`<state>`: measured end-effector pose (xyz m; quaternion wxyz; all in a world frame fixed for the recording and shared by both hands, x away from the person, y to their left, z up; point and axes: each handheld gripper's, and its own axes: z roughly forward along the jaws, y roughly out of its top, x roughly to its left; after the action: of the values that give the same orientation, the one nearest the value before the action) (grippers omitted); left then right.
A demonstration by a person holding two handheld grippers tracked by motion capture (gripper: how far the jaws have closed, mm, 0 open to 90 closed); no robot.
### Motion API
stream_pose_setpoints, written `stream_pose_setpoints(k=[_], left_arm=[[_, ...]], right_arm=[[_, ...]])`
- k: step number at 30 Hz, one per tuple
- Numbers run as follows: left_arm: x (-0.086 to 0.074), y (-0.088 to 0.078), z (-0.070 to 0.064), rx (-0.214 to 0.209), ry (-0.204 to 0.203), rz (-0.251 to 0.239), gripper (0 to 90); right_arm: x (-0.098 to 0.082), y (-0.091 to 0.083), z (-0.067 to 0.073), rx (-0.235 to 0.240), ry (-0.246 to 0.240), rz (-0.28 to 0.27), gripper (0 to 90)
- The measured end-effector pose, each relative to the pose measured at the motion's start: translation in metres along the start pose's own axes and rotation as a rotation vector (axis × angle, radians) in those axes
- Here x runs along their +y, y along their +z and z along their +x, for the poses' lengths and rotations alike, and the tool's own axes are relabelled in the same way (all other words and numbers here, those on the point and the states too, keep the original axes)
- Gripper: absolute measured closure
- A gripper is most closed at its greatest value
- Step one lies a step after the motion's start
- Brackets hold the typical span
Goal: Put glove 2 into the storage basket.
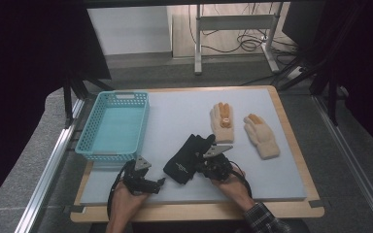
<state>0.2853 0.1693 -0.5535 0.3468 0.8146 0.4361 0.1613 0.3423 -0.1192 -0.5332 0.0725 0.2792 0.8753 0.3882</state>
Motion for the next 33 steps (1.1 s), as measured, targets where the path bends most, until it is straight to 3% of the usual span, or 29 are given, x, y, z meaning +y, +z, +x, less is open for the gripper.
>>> stream_pose_setpoints(k=[9, 17, 21, 22, 23, 27, 33], left_arm=[[-0.002, 0.0, -0.001, 0.0, -0.014, -0.015, 0.0], [-0.003, 0.0, -0.001, 0.002, -0.017, -0.02, 0.1], [-0.003, 0.0, -0.001, 0.002, -0.017, -0.021, 0.1], [-0.003, 0.0, -0.001, 0.003, -0.017, -0.021, 0.1], [-0.003, 0.0, -0.001, 0.003, -0.017, -0.021, 0.1], [-0.003, 0.0, -0.001, 0.003, -0.017, -0.021, 0.1], [-0.003, 0.0, -0.001, 0.003, -0.018, -0.02, 0.1]], right_arm=[[0.008, 0.009, 0.0, -0.005, 0.001, -0.004, 80.2], [0.004, -0.015, -0.006, -0.044, -0.001, -0.036, 71.1], [-0.002, -0.034, -0.019, -0.089, 0.01, -0.046, 59.8], [-0.008, -0.043, -0.026, -0.107, 0.021, -0.044, 52.7], [-0.008, -0.043, -0.026, -0.107, 0.021, -0.044, 52.7], [-0.026, -0.06, -0.044, -0.184, 0.047, -0.039, 35.5], [-0.044, -0.067, -0.06, -0.238, 0.079, -0.04, 25.2]])
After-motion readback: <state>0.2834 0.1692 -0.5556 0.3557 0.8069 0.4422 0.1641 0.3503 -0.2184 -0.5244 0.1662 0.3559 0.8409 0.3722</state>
